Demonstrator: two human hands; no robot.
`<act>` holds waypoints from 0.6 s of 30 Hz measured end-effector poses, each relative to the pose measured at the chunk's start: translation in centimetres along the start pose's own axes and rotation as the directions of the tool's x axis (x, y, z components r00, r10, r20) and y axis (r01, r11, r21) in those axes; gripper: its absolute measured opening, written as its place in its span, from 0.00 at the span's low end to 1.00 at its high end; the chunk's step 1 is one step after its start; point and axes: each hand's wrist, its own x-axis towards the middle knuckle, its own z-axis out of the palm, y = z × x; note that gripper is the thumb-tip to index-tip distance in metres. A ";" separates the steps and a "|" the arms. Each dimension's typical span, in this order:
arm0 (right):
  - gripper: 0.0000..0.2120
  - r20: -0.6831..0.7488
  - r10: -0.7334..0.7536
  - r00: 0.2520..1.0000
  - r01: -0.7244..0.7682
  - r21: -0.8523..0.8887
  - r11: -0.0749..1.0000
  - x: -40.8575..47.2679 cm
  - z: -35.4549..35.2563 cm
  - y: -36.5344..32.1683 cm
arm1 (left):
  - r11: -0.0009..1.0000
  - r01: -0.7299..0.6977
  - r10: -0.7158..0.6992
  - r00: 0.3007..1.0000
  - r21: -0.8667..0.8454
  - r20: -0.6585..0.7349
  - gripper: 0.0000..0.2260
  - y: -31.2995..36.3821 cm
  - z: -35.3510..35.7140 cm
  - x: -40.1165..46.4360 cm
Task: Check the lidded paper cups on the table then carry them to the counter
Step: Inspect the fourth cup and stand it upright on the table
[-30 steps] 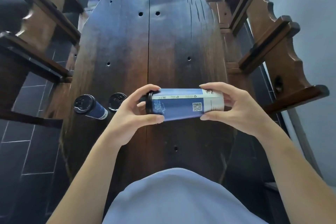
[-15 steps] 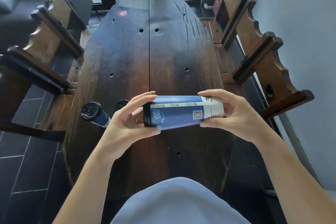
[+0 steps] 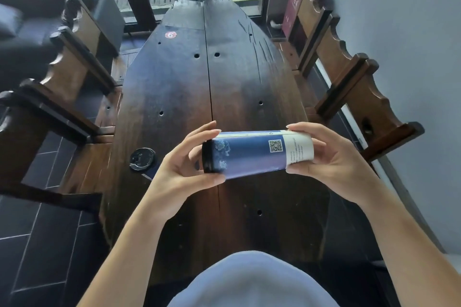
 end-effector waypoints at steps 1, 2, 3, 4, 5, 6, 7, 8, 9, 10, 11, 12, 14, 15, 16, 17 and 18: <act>0.31 -0.009 -0.001 1.000 0.001 0.009 1.000 -0.1 0.1 -0.1 | 1.000 -0.012 0.012 1.000 0.006 0.003 0.28 0.2 -0.1 0.0; 0.32 -0.011 -0.006 1.000 0.006 0.013 1.000 -0.2 0.2 -0.1 | 1.000 -0.015 0.015 1.000 0.011 -0.002 0.27 0.3 -0.1 0.0; 0.32 -0.010 -0.015 1.000 0.016 0.010 1.000 -0.2 0.2 -0.1 | 1.000 -0.010 0.010 1.000 0.015 -0.013 0.27 0.3 -0.1 0.0; 0.33 -0.011 -0.029 1.000 0.029 0.001 1.000 -0.2 0.2 0.0 | 1.000 0.003 -0.003 1.000 0.016 -0.026 0.26 0.3 0.0 0.0; 0.33 -0.018 -0.050 0.999 0.049 -0.011 0.999 -0.1 0.2 0.0 | 1.000 0.021 -0.021 0.999 0.009 -0.044 0.27 0.3 0.2 0.0; 0.33 -0.027 -0.075 0.997 0.075 -0.024 0.997 0.0 0.1 0.0 | 0.999 0.038 -0.039 0.997 -0.003 -0.063 0.27 0.2 0.4 -0.1; 0.32 -0.035 -0.103 0.994 0.102 -0.031 0.994 0.2 0.0 0.0 | 0.999 0.050 -0.052 0.996 -0.017 -0.079 0.28 0.1 0.7 -0.2; 0.31 -0.038 -0.125 0.991 0.124 -0.031 0.992 0.4 -0.2 0.0 | 0.998 0.056 -0.058 0.994 -0.028 -0.091 0.28 0.0 0.9 -0.2; 0.30 -0.036 -0.137 0.990 0.136 -0.025 0.990 0.5 -0.4 -0.1 | 0.998 0.051 -0.054 0.994 -0.026 -0.099 0.28 0.0 1.1 -0.3; 0.30 -0.026 -0.141 0.990 0.140 -0.015 0.990 0.6 -0.7 -0.1 | 0.999 0.038 -0.039 0.994 -0.017 -0.104 0.29 -0.1 1.4 -0.3; 0.29 -0.017 -0.137 0.990 0.137 -0.005 0.991 0.7 -1.0 -0.1 | 1.000 0.017 -0.018 0.995 -0.010 -0.102 0.29 -0.2 1.7 -0.3; 0.28 -0.007 -0.127 0.992 0.127 0.008 0.992 0.8 -1.4 -0.2 | 1.000 -0.008 0.008 0.996 -0.001 -0.092 0.30 -0.2 2.0 -0.3; 0.28 0.014 -0.110 0.994 0.110 0.023 0.994 0.9 -2.1 -0.1 | 0.998 -0.050 0.052 0.996 0.028 -0.068 0.30 -0.3 2.5 -0.2; 0.28 0.024 -0.105 0.994 0.105 0.024 0.994 1.0 -2.5 -0.1 | 0.997 -0.065 0.067 0.995 0.042 -0.069 0.29 -0.4 2.8 -0.1; 0.29 0.035 -0.102 0.994 0.101 0.023 0.995 1.0 -2.9 0.1 | 0.996 -0.075 0.079 0.994 0.050 -0.080 0.29 -0.4 3.1 0.0; 0.29 0.043 -0.099 0.994 0.098 0.021 0.995 1.1 -3.2 0.3 | 0.995 -0.081 0.085 0.992 0.052 -0.095 0.28 -0.5 3.4 0.2; 0.30 0.049 -0.098 0.994 0.097 0.018 0.995 1.2 -3.6 0.4 | 0.996 -0.078 0.083 0.991 0.050 -0.108 0.28 -0.6 3.8 0.4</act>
